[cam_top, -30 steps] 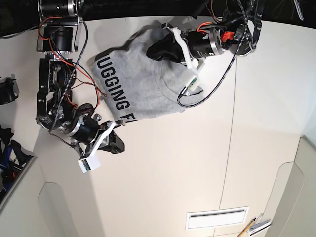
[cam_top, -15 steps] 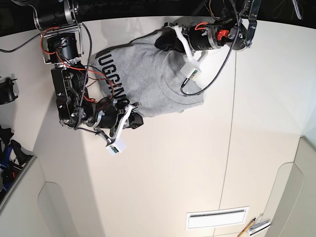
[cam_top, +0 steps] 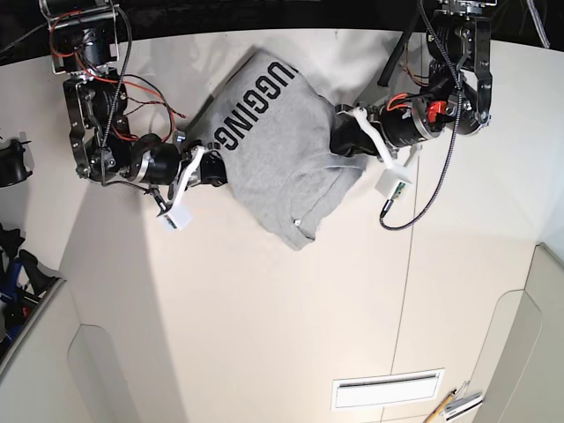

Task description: Fold the T-shirt properly

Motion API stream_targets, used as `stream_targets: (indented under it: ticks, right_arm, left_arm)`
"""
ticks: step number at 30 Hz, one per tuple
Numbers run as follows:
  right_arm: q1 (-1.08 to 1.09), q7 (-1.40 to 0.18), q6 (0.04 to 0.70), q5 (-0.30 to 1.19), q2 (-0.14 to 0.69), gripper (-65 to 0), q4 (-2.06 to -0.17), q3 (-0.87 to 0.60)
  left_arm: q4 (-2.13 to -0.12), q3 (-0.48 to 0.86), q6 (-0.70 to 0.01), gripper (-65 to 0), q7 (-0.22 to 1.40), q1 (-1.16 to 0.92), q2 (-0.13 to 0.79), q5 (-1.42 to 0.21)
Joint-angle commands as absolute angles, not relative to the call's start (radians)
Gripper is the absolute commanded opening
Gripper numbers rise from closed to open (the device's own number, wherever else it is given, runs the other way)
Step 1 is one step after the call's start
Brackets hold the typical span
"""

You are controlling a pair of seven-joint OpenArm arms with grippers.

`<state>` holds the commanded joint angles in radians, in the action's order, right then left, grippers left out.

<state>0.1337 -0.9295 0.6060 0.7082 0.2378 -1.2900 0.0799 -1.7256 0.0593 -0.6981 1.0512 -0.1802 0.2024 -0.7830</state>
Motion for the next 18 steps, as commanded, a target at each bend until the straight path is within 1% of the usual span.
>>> stream_targets:
  ticks: [3, 8, 12, 18]
  right_arm:
    - [0.06, -0.944, 0.606, 0.747, 0.237, -65.0, -1.367, 0.08]
    - [-0.023, -0.944, 0.606, 0.752, 0.218, -65.0, -1.459, 0.08]
    - [-0.034, -0.947, 0.606, 0.752, 0.187, -65.0, -1.468, 0.08]
    - [-0.034, -0.97, 0.606, 0.781, 0.152, -65.0, -1.468, 0.08]
  left_arm:
    - [-1.691, 0.059, -0.698, -61.1, 1.05, -0.151, 0.202, -0.78]
    - [-1.605, 0.059, -0.698, -61.1, 1.05, -0.06, 0.202, -0.742]
    - [-1.564, 0.059, -0.698, -61.1, 1.05, -0.018, 0.202, -0.743]
    - [-1.564, 0.059, -0.698, -61.1, 1.039, -0.014, 0.202, -0.743]
